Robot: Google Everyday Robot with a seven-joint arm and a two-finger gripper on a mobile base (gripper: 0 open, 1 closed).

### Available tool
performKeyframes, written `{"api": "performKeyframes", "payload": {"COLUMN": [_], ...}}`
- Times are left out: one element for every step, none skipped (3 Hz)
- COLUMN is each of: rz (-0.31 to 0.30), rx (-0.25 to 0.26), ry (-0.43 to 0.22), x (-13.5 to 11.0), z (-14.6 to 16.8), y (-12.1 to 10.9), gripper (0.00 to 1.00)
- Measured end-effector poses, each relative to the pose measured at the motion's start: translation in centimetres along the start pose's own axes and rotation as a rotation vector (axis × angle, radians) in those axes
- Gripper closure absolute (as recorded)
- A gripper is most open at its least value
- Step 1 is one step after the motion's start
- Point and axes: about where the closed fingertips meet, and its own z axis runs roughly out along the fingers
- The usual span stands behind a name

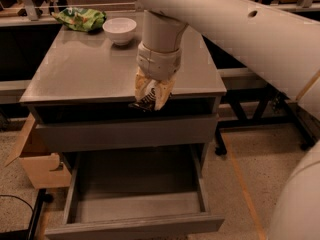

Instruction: Place rxbar chocolate into middle drawer

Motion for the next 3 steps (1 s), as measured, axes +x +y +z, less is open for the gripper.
{"api": "performKeyframes", "payload": {"rz": [0.037, 0.09, 0.123], "rx": [-0.031, -0.097, -0.151], "ry": [-0.014, -0.037, -0.049], "x": [0.1, -0.4, -1.2], "z": [2.4, 6.4, 9.4], "y": [0.8, 2.5, 3.3], "gripper": [1.0, 1.0, 1.0]}}
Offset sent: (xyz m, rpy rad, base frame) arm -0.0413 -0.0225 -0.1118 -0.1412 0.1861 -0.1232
